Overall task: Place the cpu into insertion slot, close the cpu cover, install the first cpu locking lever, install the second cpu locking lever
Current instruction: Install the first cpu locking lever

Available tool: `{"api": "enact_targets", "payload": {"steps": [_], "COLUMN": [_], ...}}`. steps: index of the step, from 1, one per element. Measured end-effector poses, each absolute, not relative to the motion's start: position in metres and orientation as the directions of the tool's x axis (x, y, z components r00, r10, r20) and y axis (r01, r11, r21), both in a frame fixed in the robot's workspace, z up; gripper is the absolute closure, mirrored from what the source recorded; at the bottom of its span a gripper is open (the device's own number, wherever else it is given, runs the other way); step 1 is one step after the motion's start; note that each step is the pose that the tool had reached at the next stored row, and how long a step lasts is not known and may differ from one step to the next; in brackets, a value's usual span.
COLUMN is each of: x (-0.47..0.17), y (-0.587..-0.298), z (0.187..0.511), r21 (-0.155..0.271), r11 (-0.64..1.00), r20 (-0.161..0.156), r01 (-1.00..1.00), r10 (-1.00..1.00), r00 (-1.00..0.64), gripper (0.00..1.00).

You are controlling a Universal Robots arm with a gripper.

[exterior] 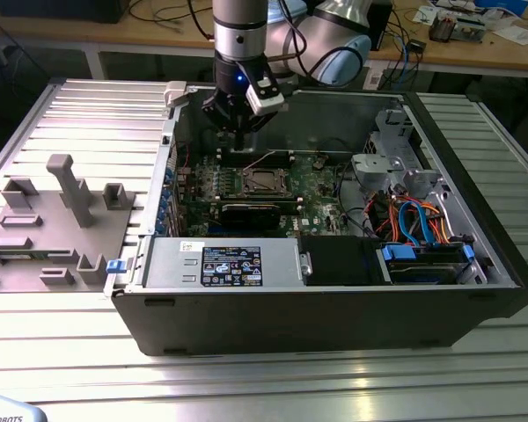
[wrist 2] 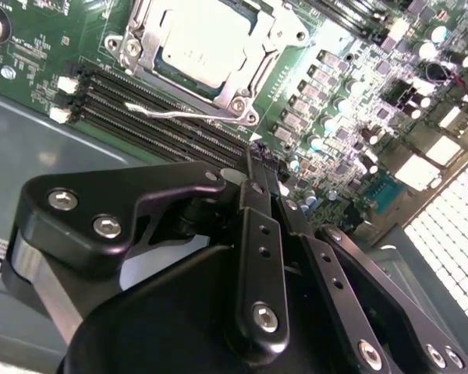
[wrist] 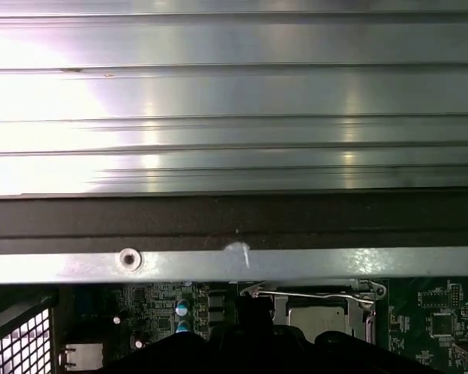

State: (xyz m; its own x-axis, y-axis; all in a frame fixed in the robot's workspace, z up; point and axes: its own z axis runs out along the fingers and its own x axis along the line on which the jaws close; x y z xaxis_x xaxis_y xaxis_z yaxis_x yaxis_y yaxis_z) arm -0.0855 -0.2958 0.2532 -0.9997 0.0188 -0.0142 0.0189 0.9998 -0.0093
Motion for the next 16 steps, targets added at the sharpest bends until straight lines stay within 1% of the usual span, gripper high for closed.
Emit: {"api": "enact_targets", "payload": {"steps": [10, 16], "x": [-0.068, -0.066], "y": [-0.296, -0.296], "z": [0.235, 0.23], "r21": [-0.009, 0.006], "r11": [1.0, 1.0], "r20": [0.001, 0.002], "r01": [0.015, -0.007], "r10": [0.015, -0.007], "r00": [-1.0, -1.0], "gripper": [0.89, 0.89]}}
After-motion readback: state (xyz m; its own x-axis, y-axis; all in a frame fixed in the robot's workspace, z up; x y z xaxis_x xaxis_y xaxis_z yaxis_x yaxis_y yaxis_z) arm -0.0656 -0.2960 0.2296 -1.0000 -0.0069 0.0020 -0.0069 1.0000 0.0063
